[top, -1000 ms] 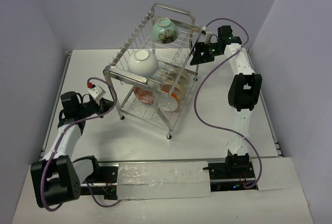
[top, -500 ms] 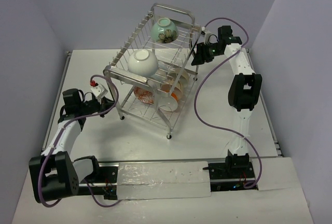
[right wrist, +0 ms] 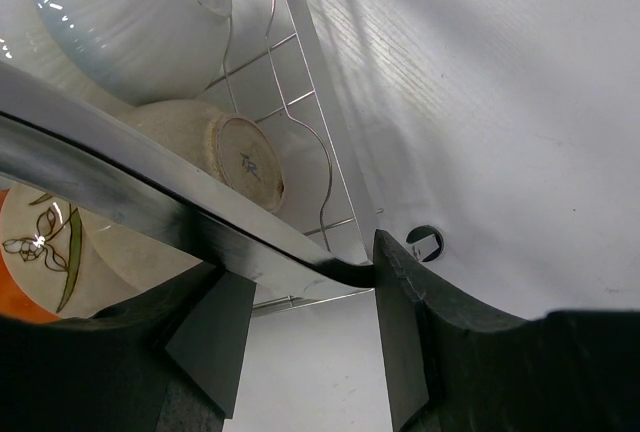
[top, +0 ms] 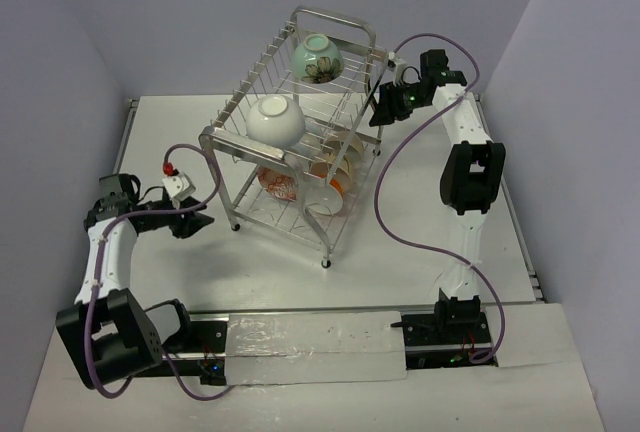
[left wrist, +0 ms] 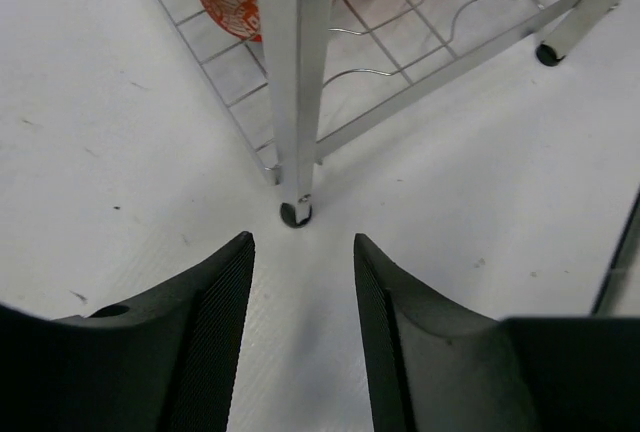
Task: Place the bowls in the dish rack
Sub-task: Move the dish rack to the center of the board.
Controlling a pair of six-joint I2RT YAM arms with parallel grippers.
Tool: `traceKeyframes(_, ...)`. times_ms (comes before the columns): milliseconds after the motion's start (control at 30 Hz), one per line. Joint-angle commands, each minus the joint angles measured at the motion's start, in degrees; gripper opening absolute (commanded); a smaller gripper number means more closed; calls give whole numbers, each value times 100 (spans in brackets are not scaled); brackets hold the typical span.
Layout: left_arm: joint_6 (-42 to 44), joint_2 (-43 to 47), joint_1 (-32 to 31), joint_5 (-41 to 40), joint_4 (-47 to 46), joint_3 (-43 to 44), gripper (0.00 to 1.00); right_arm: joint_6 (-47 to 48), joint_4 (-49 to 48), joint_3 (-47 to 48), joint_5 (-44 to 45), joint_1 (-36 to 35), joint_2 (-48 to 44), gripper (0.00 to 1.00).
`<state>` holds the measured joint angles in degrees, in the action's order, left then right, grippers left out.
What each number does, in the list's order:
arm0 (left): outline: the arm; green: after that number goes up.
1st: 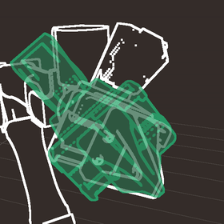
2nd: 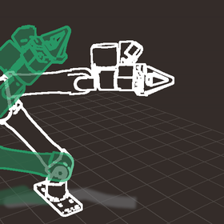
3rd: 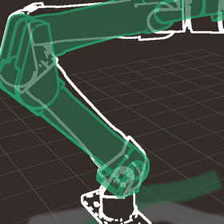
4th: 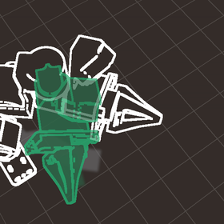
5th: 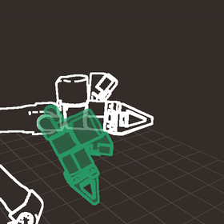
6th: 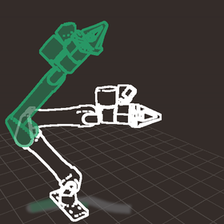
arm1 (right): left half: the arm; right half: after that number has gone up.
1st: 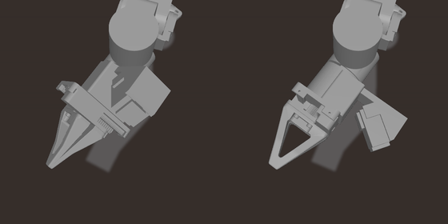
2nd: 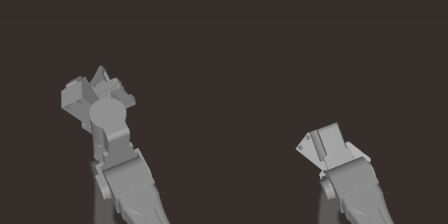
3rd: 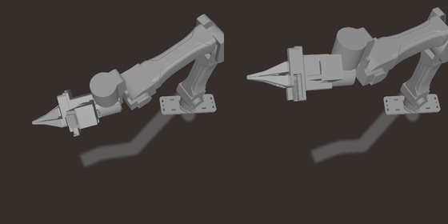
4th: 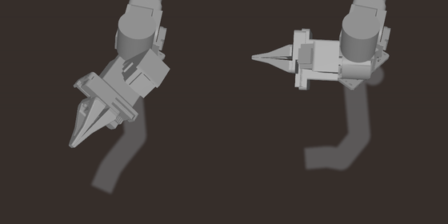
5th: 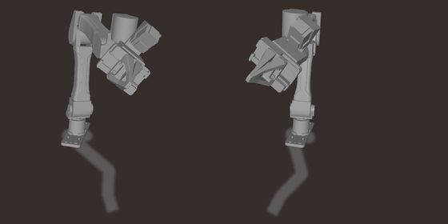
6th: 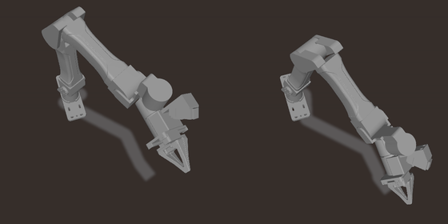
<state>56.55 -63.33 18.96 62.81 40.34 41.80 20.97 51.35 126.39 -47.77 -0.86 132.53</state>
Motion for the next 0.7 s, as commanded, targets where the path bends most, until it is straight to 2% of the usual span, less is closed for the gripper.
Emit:
traceKeyframes(0, 1375, -284, 81, 627, 1521, 276, 50, -480, -73, -97, 233, 42, -17, 0)
traceKeyframes(167, 1980, -566, 81, 1435, 1608, 162, 55, -506, -64, -97, 215, 42, -60, 0)
traceKeyframes(233, 2533, -724, 81, 1820, 1793, 74, 61, -524, -73, -88, 224, 42, -78, 0)
traceKeyframes(333, 2781, -996, 64, 2112, 1829, 82, 64, -541, -73, -79, 233, 42, -87, 0)
traceKeyframes(367, 2869, -1075, 64, 2165, 1890, 109, 69, -542, -64, -71, 233, 42, -87, 0)
traceKeyframes(467, 3563, -1435, 64, 2393, 2371, 196, 69, -577, -108, -62, 233, 42, -104, 0)
traceKeyframes(567, 5106, -2085, 125, 2691, 3336, 372, 66, -612, -99, -18, 233, 42, -61, 0)
traceKeyframes(600, 5390, -2313, 169, 2797, 3819, 538, 65, -612, -90, -9, 233, 34, -52, 0)
traceKeyframes(667, 5418, -2736, 265, 2921, 3833, 680, 61, -603, -82, 0, 250, 34, -26, 0)
